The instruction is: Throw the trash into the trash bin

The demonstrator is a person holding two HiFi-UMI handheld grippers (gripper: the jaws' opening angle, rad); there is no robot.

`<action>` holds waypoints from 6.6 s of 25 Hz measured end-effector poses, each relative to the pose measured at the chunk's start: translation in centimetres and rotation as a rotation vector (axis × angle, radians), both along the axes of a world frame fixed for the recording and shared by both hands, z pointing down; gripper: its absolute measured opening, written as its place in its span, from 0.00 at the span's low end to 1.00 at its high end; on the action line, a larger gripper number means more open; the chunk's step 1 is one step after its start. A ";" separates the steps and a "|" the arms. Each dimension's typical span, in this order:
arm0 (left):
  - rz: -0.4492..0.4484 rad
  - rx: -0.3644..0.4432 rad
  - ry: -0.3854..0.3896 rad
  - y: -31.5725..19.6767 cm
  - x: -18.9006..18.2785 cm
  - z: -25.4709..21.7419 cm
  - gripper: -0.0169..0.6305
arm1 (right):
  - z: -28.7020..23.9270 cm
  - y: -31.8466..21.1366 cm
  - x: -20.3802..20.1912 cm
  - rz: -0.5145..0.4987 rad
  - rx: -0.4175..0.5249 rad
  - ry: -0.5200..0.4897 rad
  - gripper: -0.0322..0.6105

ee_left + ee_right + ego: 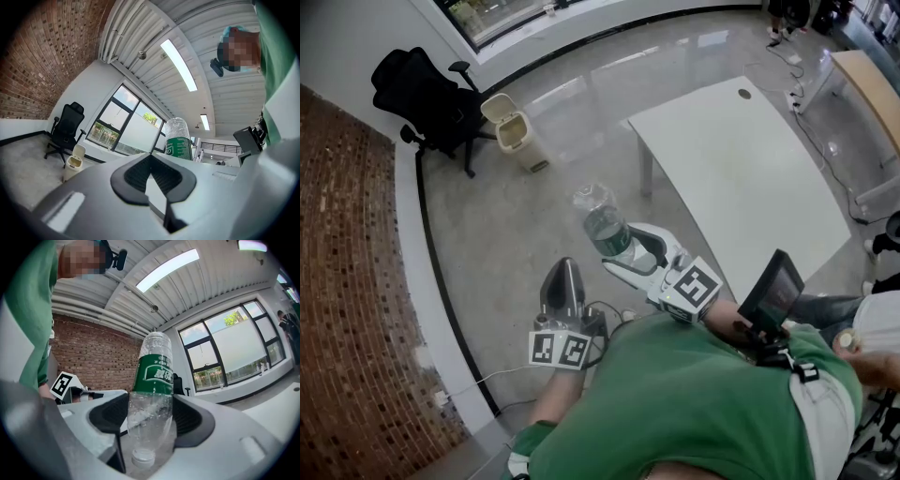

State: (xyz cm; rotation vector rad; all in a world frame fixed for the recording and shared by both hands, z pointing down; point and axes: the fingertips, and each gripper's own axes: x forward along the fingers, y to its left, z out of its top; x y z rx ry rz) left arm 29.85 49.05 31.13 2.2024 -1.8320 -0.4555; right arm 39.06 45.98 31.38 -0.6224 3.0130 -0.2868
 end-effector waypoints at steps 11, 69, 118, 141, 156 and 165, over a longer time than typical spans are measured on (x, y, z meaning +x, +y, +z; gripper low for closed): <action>-0.023 0.008 0.012 0.0 -1.9 0.6 0.04 | 0.6 -0.5 -2.0 -0.010 0.009 0.014 0.51; -0.211 -0.031 -0.050 -14.2 -10.9 1.2 0.04 | 2.8 -15.6 -11.1 -0.167 -0.054 0.017 0.51; -0.118 -0.013 -0.030 -26.6 -32.5 0.6 0.04 | 1.4 -27.3 -33.4 -0.095 -0.007 0.035 0.51; -0.213 -0.041 -0.083 -35.8 -34.6 1.1 0.04 | 2.9 -37.0 -35.5 -0.190 -0.044 0.009 0.51; -0.124 -0.036 -0.041 -44.8 -40.8 1.7 0.04 | 3.7 -44.5 -41.5 -0.102 -0.066 0.047 0.51; -0.076 -0.009 -0.022 -48.2 -47.5 1.1 0.04 | 3.0 -47.5 -47.9 -0.054 -0.049 0.062 0.51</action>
